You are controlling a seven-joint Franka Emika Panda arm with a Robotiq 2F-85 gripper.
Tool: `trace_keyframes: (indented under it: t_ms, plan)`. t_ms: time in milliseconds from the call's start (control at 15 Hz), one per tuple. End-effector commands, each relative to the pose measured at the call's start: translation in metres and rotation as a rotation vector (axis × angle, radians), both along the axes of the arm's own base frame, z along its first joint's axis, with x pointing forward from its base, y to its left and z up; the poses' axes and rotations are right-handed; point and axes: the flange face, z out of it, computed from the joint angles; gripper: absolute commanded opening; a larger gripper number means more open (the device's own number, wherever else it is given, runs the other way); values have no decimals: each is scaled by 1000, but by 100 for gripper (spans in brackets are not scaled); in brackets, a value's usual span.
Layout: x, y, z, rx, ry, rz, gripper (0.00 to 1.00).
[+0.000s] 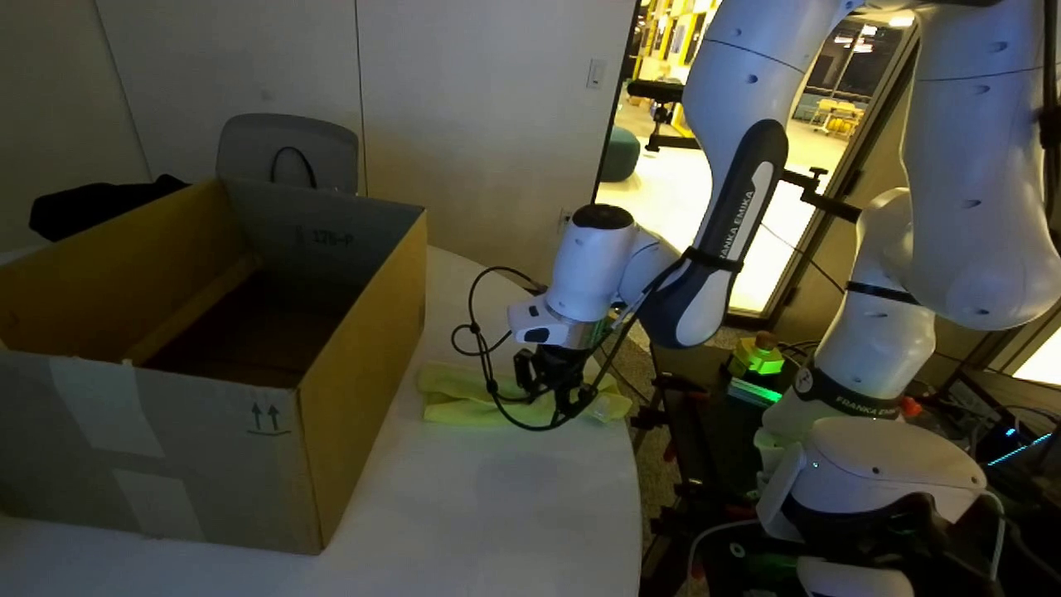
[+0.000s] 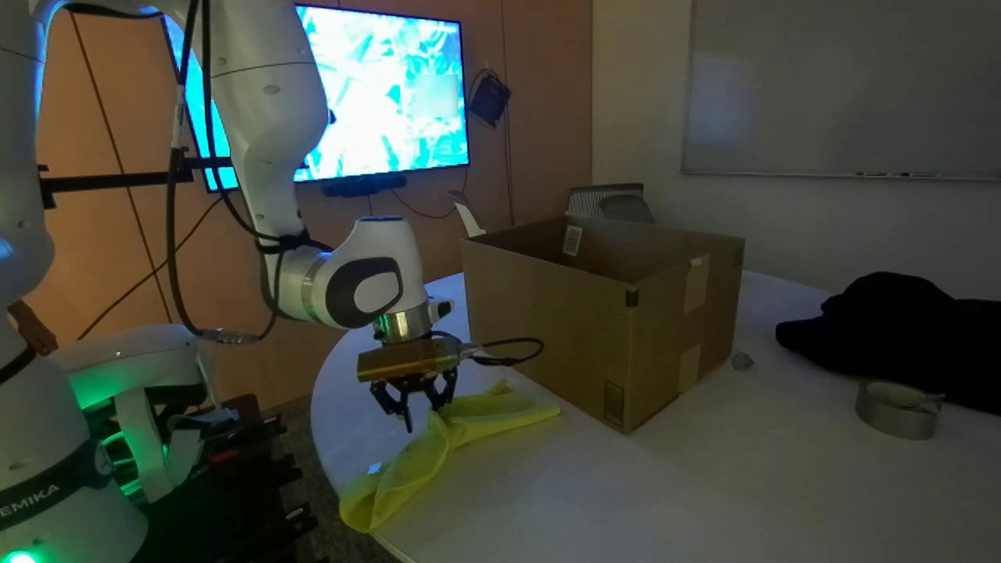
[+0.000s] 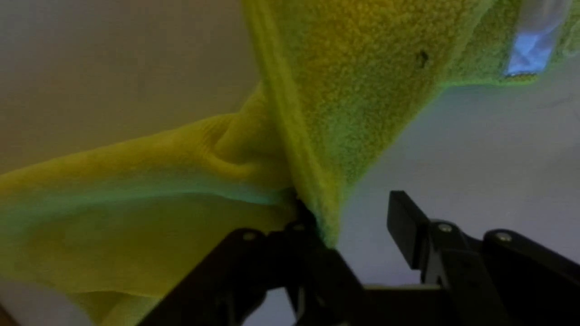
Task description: Put the marker on the towel, fold the towel, and then put the folded towel in the box
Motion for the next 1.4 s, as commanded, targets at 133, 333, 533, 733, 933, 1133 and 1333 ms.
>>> trace_keyframes:
  t_ms: [133,333,533,733,933,1133,1333]
  plan:
    - [1,-5,25,-3,-70,8,94]
    - [10,-13,29,-19,-85,3,100]
    - [18,-21,25,-46,-81,28,100]
    - [22,-22,14,-50,-52,61,100]
    - [24,-20,1,-55,-14,89,100]
    - [29,-22,-14,-80,11,98,100]
    - [40,-28,-27,-102,14,90,100]
